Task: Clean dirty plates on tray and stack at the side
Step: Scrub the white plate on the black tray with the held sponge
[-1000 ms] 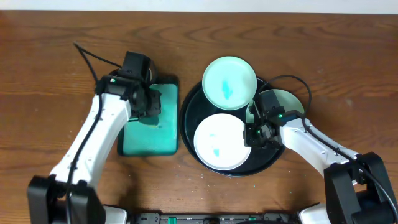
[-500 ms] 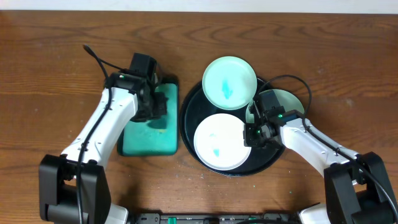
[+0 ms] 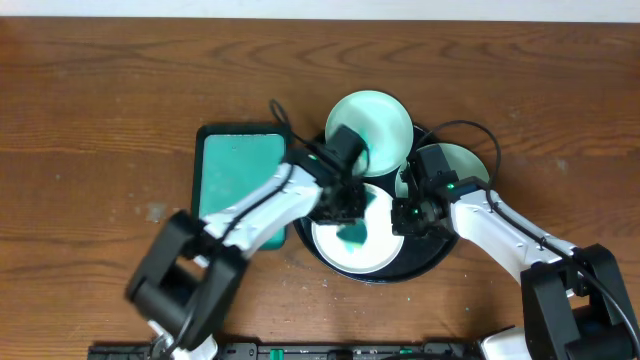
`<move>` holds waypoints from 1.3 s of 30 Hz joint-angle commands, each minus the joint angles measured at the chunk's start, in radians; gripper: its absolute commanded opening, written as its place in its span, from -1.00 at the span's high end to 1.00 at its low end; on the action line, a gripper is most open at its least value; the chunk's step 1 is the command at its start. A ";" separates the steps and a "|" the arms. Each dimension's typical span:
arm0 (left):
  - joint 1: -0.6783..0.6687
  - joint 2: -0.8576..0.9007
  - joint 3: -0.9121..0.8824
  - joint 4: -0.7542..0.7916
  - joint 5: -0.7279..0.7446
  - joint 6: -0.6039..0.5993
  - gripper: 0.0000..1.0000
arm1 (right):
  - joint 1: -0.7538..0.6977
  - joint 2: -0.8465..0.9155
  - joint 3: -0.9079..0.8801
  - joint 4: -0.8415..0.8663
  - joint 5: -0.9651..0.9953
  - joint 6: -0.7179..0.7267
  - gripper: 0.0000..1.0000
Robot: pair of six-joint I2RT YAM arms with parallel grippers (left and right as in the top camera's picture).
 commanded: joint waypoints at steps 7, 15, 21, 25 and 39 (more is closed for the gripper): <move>0.046 0.089 0.071 -0.190 -0.327 -0.095 0.86 | 0.003 0.037 -0.013 0.003 0.084 0.014 0.97; 0.058 0.093 0.103 -0.218 -0.394 -0.044 0.85 | 0.003 0.037 -0.013 0.004 0.084 0.014 0.97; 0.028 0.120 0.073 -0.031 0.024 -0.003 0.85 | 0.003 0.037 -0.013 0.004 0.084 0.014 0.97; -0.017 0.171 0.072 0.013 0.167 0.006 0.85 | 0.003 0.037 -0.013 0.004 0.084 0.014 0.97; -0.011 0.193 0.086 -0.157 0.042 0.027 0.85 | 0.003 0.037 -0.013 0.003 0.084 0.014 0.97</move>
